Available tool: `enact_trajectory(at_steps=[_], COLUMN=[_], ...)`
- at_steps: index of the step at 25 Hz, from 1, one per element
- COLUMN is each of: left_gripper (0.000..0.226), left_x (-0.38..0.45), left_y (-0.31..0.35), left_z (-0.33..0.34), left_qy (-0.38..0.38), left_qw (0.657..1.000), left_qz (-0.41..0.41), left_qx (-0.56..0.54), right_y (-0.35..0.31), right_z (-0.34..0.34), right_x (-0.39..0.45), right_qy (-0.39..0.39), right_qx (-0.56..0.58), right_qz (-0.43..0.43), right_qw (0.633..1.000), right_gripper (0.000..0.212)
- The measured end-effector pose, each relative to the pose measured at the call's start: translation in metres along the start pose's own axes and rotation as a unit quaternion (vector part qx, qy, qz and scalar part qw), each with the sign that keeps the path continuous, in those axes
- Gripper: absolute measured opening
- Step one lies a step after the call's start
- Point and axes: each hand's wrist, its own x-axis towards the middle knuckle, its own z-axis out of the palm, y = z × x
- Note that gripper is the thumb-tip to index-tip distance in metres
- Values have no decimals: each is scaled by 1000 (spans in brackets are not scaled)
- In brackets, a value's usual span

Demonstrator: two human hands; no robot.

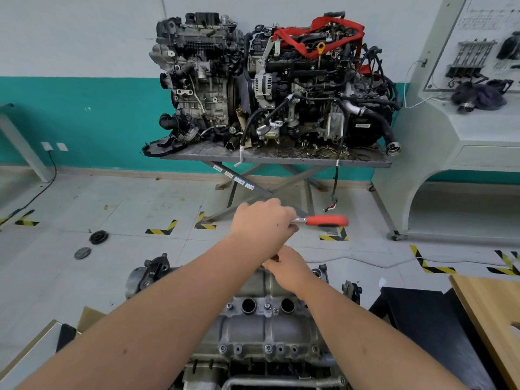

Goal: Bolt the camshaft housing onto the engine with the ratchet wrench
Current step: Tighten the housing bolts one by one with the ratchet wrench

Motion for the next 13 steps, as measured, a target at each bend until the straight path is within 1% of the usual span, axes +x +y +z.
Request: enact_trajectory(at_steps=[1,3,4,5,6,7,8,9,10,11,12,13], left_gripper=[22,27,32,37,41,42,42,42,44,48,52,51], left_x=[-4,-14,-19,-23,-24,-26,-27,-29,-32,-35,-37,-39], left_y=[0,1,2,4,5,5,5,5,4,2,-1,-4], left_z=[4,16,22,27,31,35,38,42,44,46,48,50], left_qy=[50,174,217,241,247,248,243,232,216,201,193,193], left_qw=[998,982,975,970,968,964,960,953,943,928,910,890], left_qz=[17,33,28,20,13,12,17,23,26,26,24,18], left_qx=[29,68,48,8,-41,-90,-139,-192,-253,-311,-366,-412], right_y=[-3,-5,-7,-16,-23,-31,-23,-29,-27,-26,-9,-2], right_z=[-1,-5,-10,-13,-13,-5,-9,-18,-18,-22,-18,4], right_x=[0,-2,-3,-4,-5,-7,-16,-21,-5,5,-3,0], right_qy=[3,6,1,-6,0,4,-12,-29,77,11,-39,65], right_qx=[-10,-10,9,-6,-26,-19,-20,40,-15,24,-24,-84], right_qz=[0,-3,-1,-11,-19,12,-10,19,46,102,77,20], right_qw=[1000,1000,1000,1000,999,1000,1000,999,996,994,996,994], right_gripper=[19,35,40,43,44,44,43,39,29,19,16,14])
